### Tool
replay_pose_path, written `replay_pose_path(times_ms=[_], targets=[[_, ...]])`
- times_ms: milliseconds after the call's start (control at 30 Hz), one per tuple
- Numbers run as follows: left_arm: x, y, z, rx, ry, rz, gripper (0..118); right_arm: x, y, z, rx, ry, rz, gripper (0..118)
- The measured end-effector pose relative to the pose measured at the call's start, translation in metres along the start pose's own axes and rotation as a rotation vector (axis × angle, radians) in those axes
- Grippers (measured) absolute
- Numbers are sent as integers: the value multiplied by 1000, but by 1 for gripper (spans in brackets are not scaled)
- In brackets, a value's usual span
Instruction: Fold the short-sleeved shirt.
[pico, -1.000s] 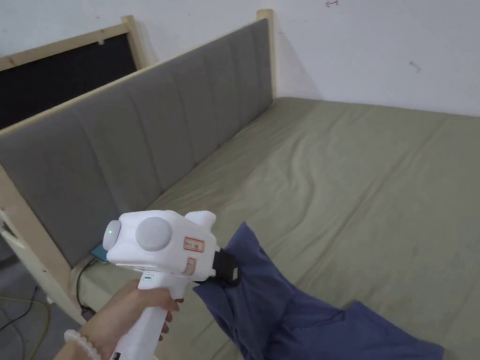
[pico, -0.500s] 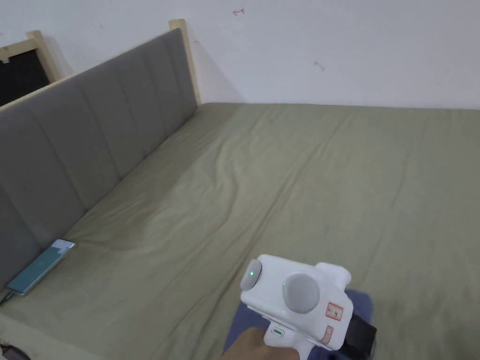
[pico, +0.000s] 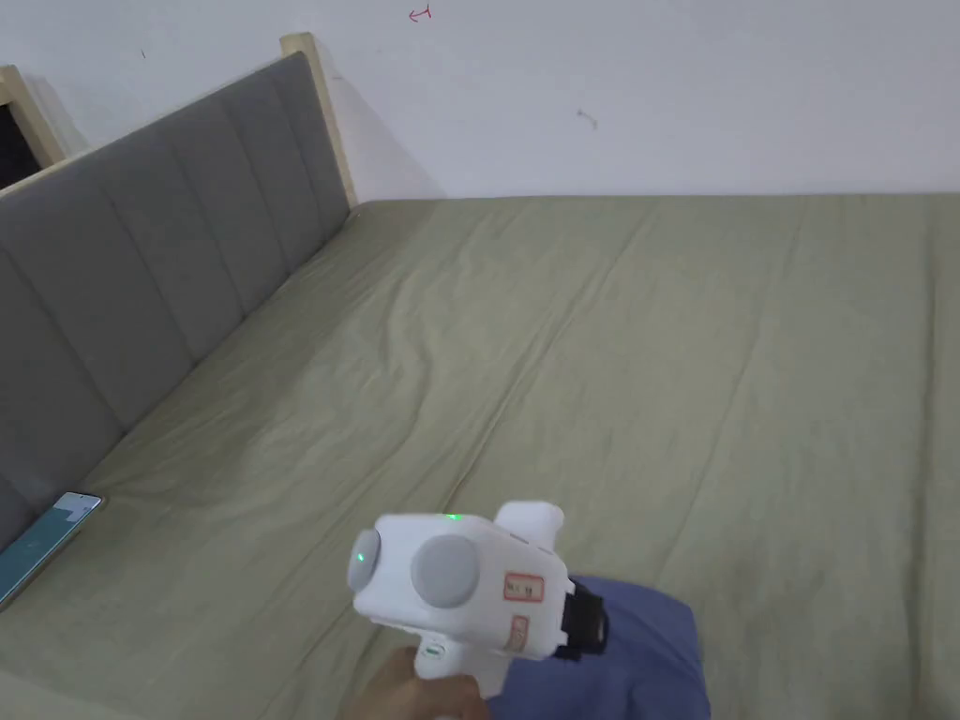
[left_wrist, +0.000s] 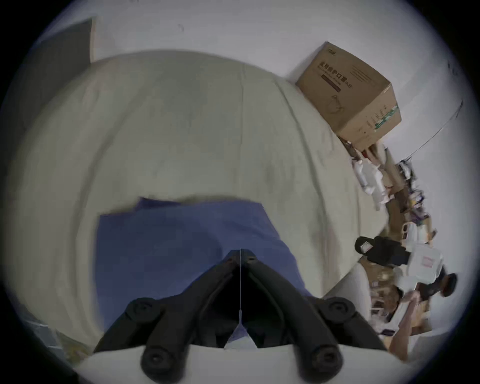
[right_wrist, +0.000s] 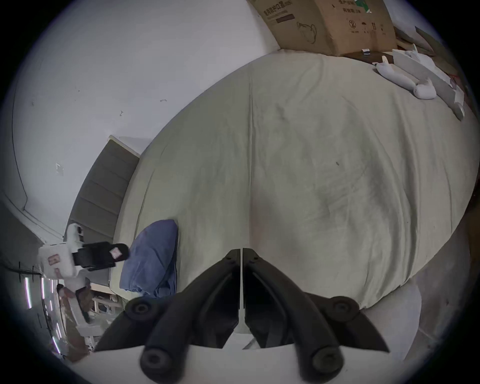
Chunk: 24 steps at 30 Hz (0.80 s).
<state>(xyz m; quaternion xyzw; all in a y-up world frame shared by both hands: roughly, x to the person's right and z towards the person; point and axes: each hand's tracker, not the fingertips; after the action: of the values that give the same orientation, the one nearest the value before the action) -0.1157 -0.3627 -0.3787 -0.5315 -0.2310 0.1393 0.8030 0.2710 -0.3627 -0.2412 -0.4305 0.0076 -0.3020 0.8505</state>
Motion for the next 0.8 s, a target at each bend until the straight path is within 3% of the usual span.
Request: replay_pose_path(times_ms=[33, 67, 100, 133, 200, 300, 433, 467, 600, 800], targets=[[8, -1, -12, -9, -66, 29, 0, -1, -1, 0, -6, 0, 2, 2], [13, -7, -25, -21, -96, 30, 0, -5, -2, 3, 60, 71, 103, 2], [18, -13, -36, -52, -96, 27, 0, -5, -1, 3, 59, 74, 112, 2], [28, -20, -48, -107, -72, 4, 0, -5, -1, 4, 56, 72, 116, 2], [42, -36, -65, -163, -11, -114, 0, -4, 0, 5, 10, 61, 47, 2], [48, -52, -78, -216, -93, -49, 0, -5, -1, 8, 6, 93, 38, 2], [51, -50, -69, -182, -87, -78, 0, -7, -1, 9, 0, 77, 45, 2], [49, -47, -63, -179, -91, -73, 0, -7, -2, 7, 15, 22, 103, 2], [37, -37, -15, -35, -191, -51, 0, -26, 4, 6, -8, 50, 110, 2], [-41, -42, 70, 183, -261, 136, 0, -116, 12, -28, -59, 109, 353, 2]])
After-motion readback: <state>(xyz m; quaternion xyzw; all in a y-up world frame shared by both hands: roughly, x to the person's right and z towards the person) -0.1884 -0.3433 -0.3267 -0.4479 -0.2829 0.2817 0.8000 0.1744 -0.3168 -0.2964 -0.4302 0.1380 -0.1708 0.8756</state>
